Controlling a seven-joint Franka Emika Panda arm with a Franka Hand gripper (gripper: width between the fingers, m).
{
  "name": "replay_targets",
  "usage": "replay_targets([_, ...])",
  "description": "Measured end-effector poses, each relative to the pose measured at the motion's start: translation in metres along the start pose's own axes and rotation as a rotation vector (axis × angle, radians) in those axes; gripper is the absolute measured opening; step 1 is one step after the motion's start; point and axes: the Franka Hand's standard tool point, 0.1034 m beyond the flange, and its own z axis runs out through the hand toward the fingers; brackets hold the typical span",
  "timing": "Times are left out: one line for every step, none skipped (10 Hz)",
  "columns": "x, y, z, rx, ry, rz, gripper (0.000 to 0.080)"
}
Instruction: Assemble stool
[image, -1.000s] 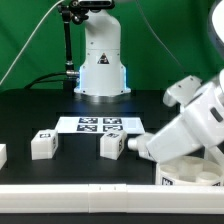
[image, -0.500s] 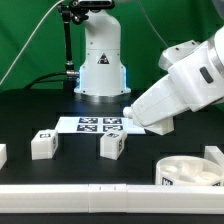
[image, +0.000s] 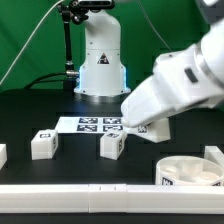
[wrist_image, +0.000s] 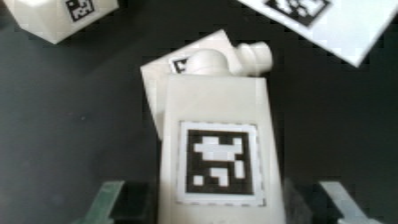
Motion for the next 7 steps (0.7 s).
replay_targets([-0.003, 0.004, -0.01, -0.002, 0.066, 0.022, 0.0337])
replay_targets([-0.006, 0.005, -0.017, -0.003, 0.114, 0.033, 0.0337])
replay_targets([-0.004, 0.011, -0.027, -0.028, 0.201, 0.038, 0.0337])
replay_targets([-0.002, 0.015, -0.028, -0.044, 0.272, 0.041, 0.0337])
replay_targets([0.0, 0.018, -0.031, -0.057, 0.351, 0.047, 0.0337])
replay_targets([0.0, 0.02, -0.031, -0.066, 0.416, 0.053, 0.0337])
replay_targets([-0.001, 0.023, -0.031, -0.073, 0.462, 0.059, 0.0337])
